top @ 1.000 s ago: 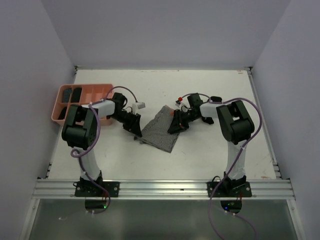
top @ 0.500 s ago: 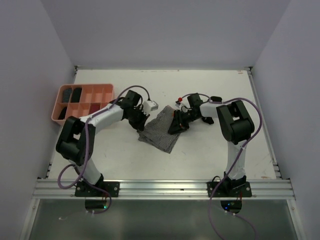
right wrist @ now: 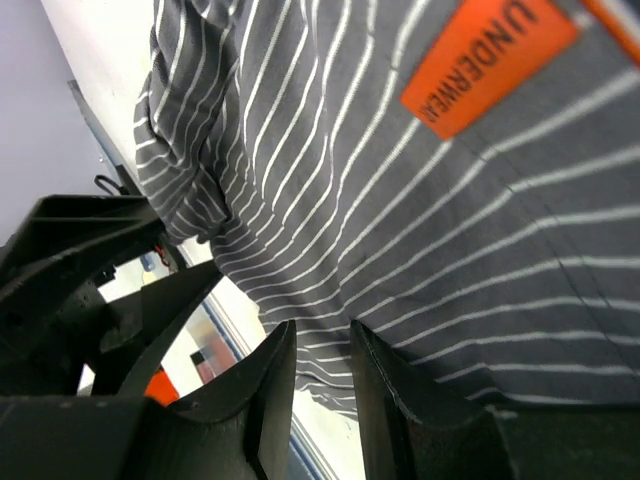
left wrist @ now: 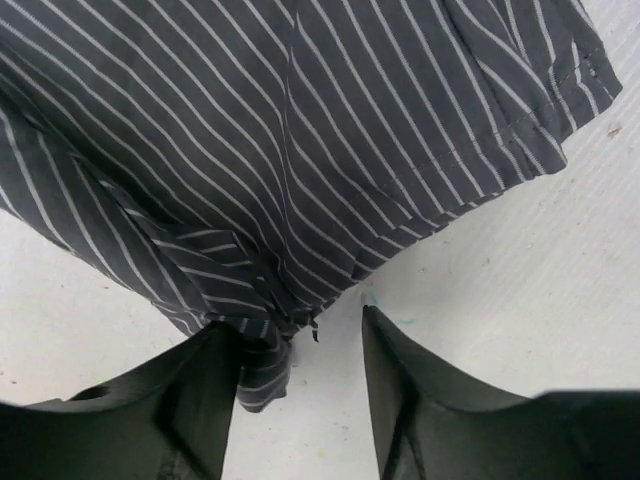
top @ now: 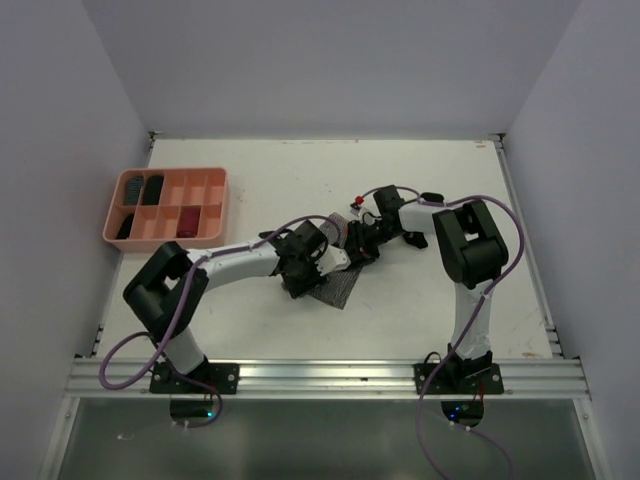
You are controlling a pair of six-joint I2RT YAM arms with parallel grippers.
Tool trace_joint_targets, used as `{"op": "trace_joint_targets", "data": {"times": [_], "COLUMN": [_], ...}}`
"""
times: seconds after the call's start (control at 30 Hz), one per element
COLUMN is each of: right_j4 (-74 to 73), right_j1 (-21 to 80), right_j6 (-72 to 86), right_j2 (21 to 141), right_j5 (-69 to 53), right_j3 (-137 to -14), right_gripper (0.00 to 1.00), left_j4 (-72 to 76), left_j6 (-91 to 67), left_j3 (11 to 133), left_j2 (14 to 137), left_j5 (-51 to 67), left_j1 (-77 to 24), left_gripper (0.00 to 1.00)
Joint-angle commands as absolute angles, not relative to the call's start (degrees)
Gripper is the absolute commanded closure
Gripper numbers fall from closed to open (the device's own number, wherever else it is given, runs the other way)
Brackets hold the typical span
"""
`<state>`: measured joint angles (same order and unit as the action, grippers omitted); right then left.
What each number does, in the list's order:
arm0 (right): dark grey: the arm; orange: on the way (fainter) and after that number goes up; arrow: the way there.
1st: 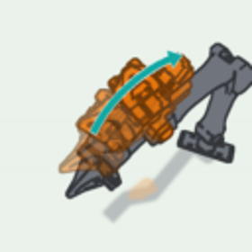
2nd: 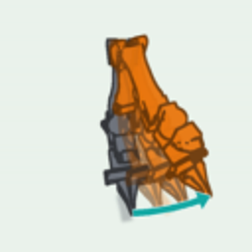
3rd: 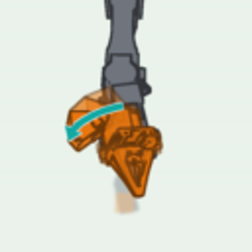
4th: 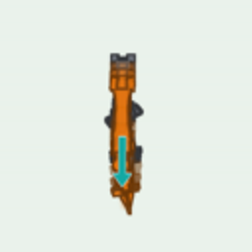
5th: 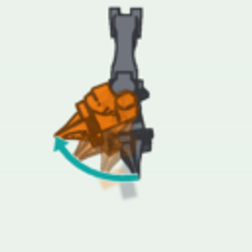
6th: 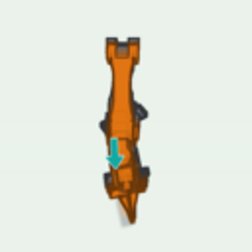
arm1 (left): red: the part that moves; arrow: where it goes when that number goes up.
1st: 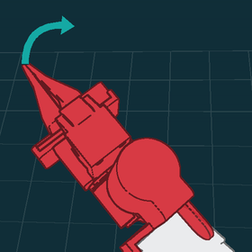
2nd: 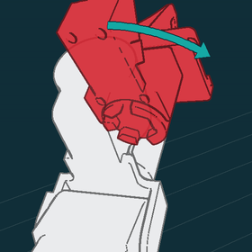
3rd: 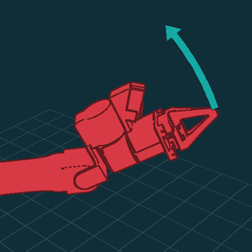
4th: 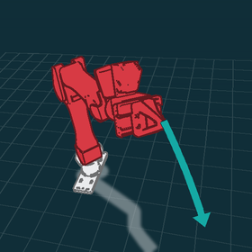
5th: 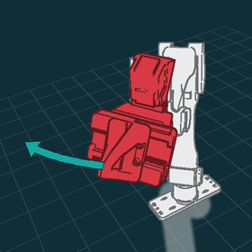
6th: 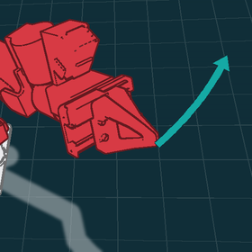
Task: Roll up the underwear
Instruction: Fold the underwear
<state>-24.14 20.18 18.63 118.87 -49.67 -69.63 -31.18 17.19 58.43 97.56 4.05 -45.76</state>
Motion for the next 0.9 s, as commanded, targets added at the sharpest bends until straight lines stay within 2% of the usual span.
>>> {"op": "trace_joint_targets", "data": {"times": [0.0, 0.3, 0.4, 0.53, 0.63, 0.87], "right_j4": [-28.04, -31.11, -31.81, -36.46, -42.44, -55.29], "right_j1": [20.21, 20.3, 20.3, 20.92, 21.71, 22.41], "right_j6": [14.94, 12.22, 12.04, 9.86, 7.22, 0.53], "right_j2": [121.73, 118.49, 115.06, 111.02, 109.25, 109.08], "right_j5": [-40.78, -45.69, -48.16, -48.96, -46.51, -42.88], "right_j3": [-69.34, -71.28, -71.98, -73.47, -72.6, -70.5], "right_gripper": [0.66, 0.66, 0.65, 0.62, 0.58, 0.53], "left_j4": [-31.73, -35.33, -37.45, -31.22, -32.34, -30.5], "left_j6": [17.75, 21.35, 24.34, 28.03, 30.4, 34.27], "left_j3": [57.57, 61.88, 59.09, 49.84, 48.17, 46.58], "left_j2": [93.01, 83.93, 85.08, 82.44, 83.06, 83.67], "left_j5": [2.98, 20.29, 25.13, 25.14, 28.82, 27.33], "left_j1": [-44.65, -25.85, -24.96, -25.14, -25.05, -25.14], "left_gripper": [0.44, 0.49, 0.5, 0.48, 0.46, 0.45]}}
